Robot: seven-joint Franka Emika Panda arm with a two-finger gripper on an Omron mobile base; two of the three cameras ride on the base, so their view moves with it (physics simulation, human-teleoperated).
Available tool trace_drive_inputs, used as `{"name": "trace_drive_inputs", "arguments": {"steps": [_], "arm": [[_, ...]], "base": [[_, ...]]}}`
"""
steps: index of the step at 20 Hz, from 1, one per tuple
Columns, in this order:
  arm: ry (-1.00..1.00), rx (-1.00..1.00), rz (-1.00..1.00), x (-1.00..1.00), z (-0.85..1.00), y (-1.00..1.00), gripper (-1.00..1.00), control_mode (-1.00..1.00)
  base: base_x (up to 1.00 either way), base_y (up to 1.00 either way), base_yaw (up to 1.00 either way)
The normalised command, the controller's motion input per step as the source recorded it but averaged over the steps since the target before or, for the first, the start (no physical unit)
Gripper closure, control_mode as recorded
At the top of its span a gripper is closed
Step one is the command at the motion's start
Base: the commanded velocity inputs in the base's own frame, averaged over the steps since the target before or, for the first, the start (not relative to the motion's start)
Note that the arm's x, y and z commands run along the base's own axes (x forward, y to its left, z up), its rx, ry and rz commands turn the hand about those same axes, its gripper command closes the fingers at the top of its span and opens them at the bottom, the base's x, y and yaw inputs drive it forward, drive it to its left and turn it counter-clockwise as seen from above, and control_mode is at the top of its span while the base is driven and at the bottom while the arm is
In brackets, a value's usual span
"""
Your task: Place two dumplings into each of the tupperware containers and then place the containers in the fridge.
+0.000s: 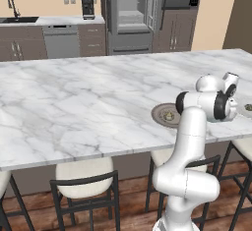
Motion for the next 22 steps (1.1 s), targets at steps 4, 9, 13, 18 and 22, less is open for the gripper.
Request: {"name": "trace_drive_inputs", "arguments": {"steps": [4,9,13,18,22], "arm": [[0.00,0.00,0.00,-0.59,-0.10,0.15,-1.00,-1.00],[0.00,0.00,0.00,0.10,-0.21,0.12,-1.00,-1.00],[-0.03,0.00,0.00,0.33,-0.35,0.11,-1.00,-1.00],[-0.09,0.00,0.00,0.34,-0.18,0.00,1.00,-1.00],[-0.14,0.00,0.00,0.00,-0.04,-0.20,1.00,-1.00]], "base": [[0.00,0.00,0.00],[0.00,0.00,0.00],[0.00,0.00,0.00],[0.00,0.00,0.00],[0.00,0.00,0.00]]}}
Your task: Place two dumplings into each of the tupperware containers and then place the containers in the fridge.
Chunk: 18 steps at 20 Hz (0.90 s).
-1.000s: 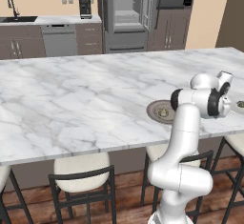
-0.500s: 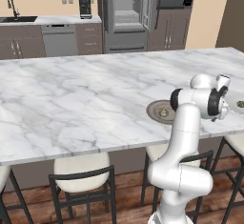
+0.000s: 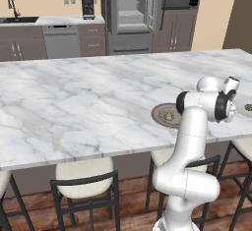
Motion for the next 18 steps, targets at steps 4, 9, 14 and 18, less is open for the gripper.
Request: {"name": "trace_drive_inputs", "arguments": {"steps": [4,9,14,18], "arm": [[-0.20,0.00,0.00,-0.03,0.00,-0.21,1.00,-1.00],[-0.17,0.00,0.00,0.00,0.00,-0.14,1.00,-1.00],[-0.18,0.00,0.00,-0.08,0.36,-0.05,1.00,-1.00],[-0.17,0.00,0.26,-0.38,1.00,0.63,1.00,-1.00]], "base": [[0.00,0.00,0.00],[0.00,0.00,0.00],[0.00,0.00,0.00],[0.00,0.00,0.00]]}}
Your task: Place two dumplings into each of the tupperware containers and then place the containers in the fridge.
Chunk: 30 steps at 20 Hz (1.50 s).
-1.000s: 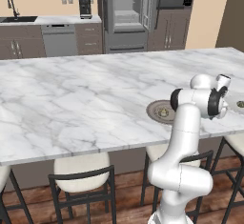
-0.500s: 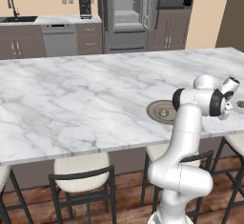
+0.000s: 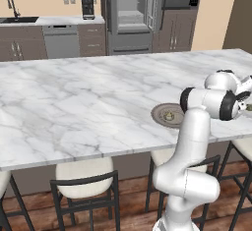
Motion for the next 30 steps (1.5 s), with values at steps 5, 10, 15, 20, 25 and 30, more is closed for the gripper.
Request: {"name": "trace_drive_inputs", "arguments": {"steps": [5,10,15,20,25,30], "arm": [[0.05,-0.06,0.49,-0.14,1.00,1.00,1.00,-1.00],[0.14,-0.14,0.54,-0.51,1.00,1.00,1.00,-1.00],[0.08,-0.06,0.51,-0.95,0.79,0.91,1.00,-1.00],[0.01,0.00,0.40,-1.00,0.18,0.68,1.00,-1.00],[-0.13,0.01,0.27,-1.00,-0.21,0.50,1.00,-1.00],[-0.11,0.00,0.30,-0.96,-0.04,0.48,1.00,-1.00]], "base": [[0.00,0.00,0.00],[0.00,0.00,0.00],[0.00,0.00,0.00],[0.00,0.00,0.00],[0.00,0.00,0.00],[0.00,0.00,0.00]]}}
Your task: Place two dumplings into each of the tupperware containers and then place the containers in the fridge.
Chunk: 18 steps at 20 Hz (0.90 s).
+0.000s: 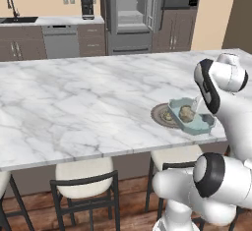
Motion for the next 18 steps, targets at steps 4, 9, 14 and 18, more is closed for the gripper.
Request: {"name": "trace_drive_inputs", "arguments": {"steps": [4,9,14,18], "arm": [[-0.06,0.01,0.28,-0.30,0.00,0.34,1.00,-1.00],[-0.05,0.05,0.21,-0.08,0.00,0.01,1.00,-1.00],[0.00,0.00,0.00,0.00,0.00,0.00,1.00,1.00],[0.00,0.00,0.00,0.00,0.00,0.00,1.00,1.00]], "base": [[0.00,0.00,0.00],[0.00,0.00,0.00],[-0.49,-0.19,0.16],[-0.76,-0.77,0.04]]}}
